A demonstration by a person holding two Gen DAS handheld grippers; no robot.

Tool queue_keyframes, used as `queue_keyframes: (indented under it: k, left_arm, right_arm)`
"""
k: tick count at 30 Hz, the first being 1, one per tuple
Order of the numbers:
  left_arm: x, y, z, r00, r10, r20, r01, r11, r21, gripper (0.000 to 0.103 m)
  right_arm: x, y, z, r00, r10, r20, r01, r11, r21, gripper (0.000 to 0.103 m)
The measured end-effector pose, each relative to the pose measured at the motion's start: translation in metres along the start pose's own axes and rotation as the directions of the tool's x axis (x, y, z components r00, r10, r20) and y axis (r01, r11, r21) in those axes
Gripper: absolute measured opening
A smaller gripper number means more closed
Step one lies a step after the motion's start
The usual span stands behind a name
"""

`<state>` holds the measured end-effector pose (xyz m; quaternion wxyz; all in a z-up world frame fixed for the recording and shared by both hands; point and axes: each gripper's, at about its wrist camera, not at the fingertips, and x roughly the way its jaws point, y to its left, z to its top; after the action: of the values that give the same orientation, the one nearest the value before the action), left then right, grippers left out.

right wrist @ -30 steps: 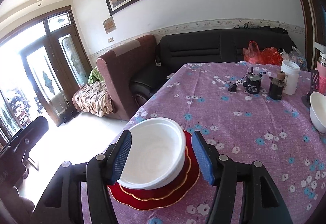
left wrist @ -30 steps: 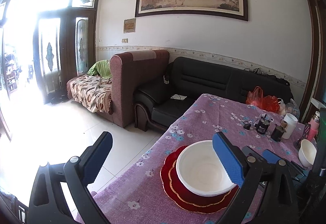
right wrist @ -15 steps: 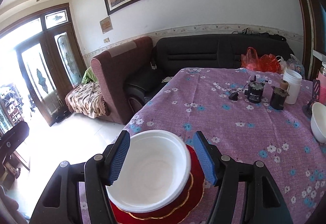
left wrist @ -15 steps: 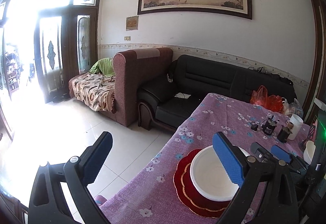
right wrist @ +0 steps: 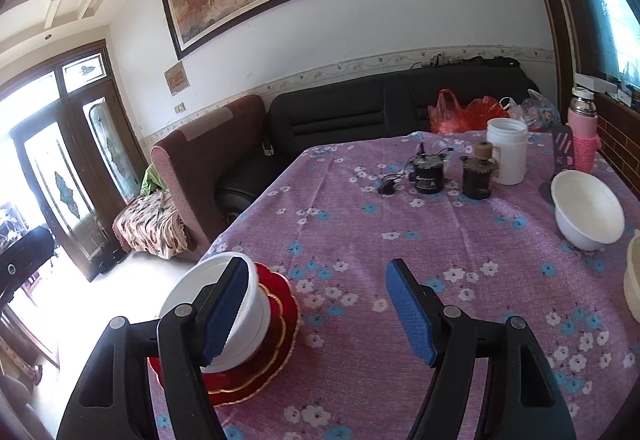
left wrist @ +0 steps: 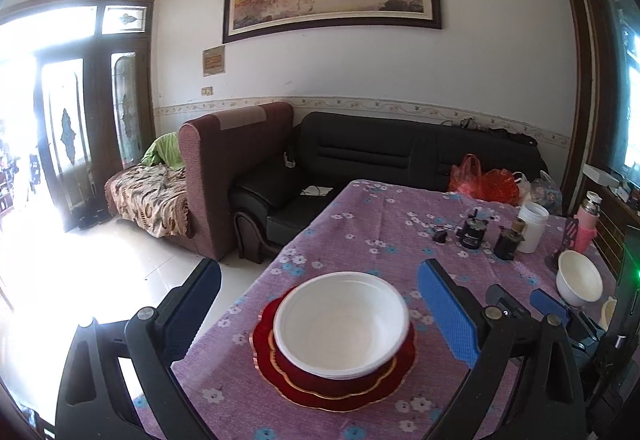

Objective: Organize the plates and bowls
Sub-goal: 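Raise the right gripper away from the stack, then move the right gripper to the rim of the small white bowl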

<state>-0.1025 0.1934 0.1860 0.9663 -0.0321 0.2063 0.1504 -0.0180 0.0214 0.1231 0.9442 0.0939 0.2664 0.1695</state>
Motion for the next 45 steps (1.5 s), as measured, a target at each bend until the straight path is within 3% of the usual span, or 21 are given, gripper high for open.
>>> queue_keyframes:
  k: [6, 12, 16, 22, 25, 27, 29, 33, 39, 42, 45]
  left_arm:
    - [-0.008, -0.074, -0.011, 0.995, -0.101, -0.025, 0.103, 0.99, 0.1, 0.099]
    - [-0.011, -0.129, -0.019, 0.981, -0.173, -0.082, 0.185, 0.97, 0.159, 0.099]
    - [-0.011, -0.156, -0.024, 0.968, -0.22, -0.12, 0.24, 0.952, 0.188, 0.099]
    - [-0.006, -0.184, -0.041, 0.94, -0.28, -0.196, 0.317, 0.928, 0.195, 0.099]
    - [-0.005, -0.191, -0.046, 0.935, -0.289, -0.208, 0.33, 0.923, 0.2, 0.099]
    - [-0.005, -0.195, -0.048, 0.936, -0.284, -0.208, 0.326, 0.921, 0.211, 0.099]
    - [-0.006, -0.198, -0.049, 0.937, -0.281, -0.207, 0.324, 0.92, 0.218, 0.099]
    - [-0.01, -0.197, -0.048, 0.944, -0.27, -0.191, 0.31, 0.923, 0.227, 0.099]
    - [-0.014, -0.185, -0.042, 0.951, -0.267, -0.156, 0.295, 0.934, 0.203, 0.099]
    - [-0.01, -0.18, -0.039, 0.953, -0.263, -0.153, 0.288, 0.941, 0.178, 0.099]
    - [-0.004, -0.184, -0.044, 0.963, -0.224, -0.149, 0.251, 0.946, 0.206, 0.099]
  right_arm:
    - [-0.047, -0.063, -0.009, 0.993, -0.108, 0.044, 0.107, 0.994, 0.027, 0.078]
    - [-0.103, -0.138, -0.02, 0.967, -0.243, 0.077, 0.233, 0.965, 0.118, 0.078]
    - [-0.149, -0.191, -0.029, 0.929, -0.36, 0.088, 0.34, 0.922, 0.187, 0.079]
    - [-0.199, -0.263, -0.05, 0.844, -0.536, 0.019, 0.521, 0.828, 0.206, 0.079]
    - [-0.215, -0.294, -0.059, 0.809, -0.587, -0.024, 0.576, 0.785, 0.228, 0.079]
    - [-0.221, -0.312, -0.062, 0.799, -0.599, -0.046, 0.589, 0.767, 0.254, 0.079]
    - [-0.222, -0.327, -0.063, 0.804, -0.59, -0.069, 0.584, 0.763, 0.279, 0.079]
    - [-0.21, -0.341, -0.058, 0.836, -0.539, -0.103, 0.541, 0.776, 0.326, 0.079]
    - [-0.178, -0.348, -0.04, 0.856, -0.5, -0.134, 0.512, 0.781, 0.359, 0.079]
    - [-0.164, -0.346, -0.026, 0.885, -0.449, -0.125, 0.461, 0.808, 0.366, 0.079]
    - [-0.15, -0.337, -0.011, 0.896, -0.429, -0.115, 0.441, 0.827, 0.349, 0.079]
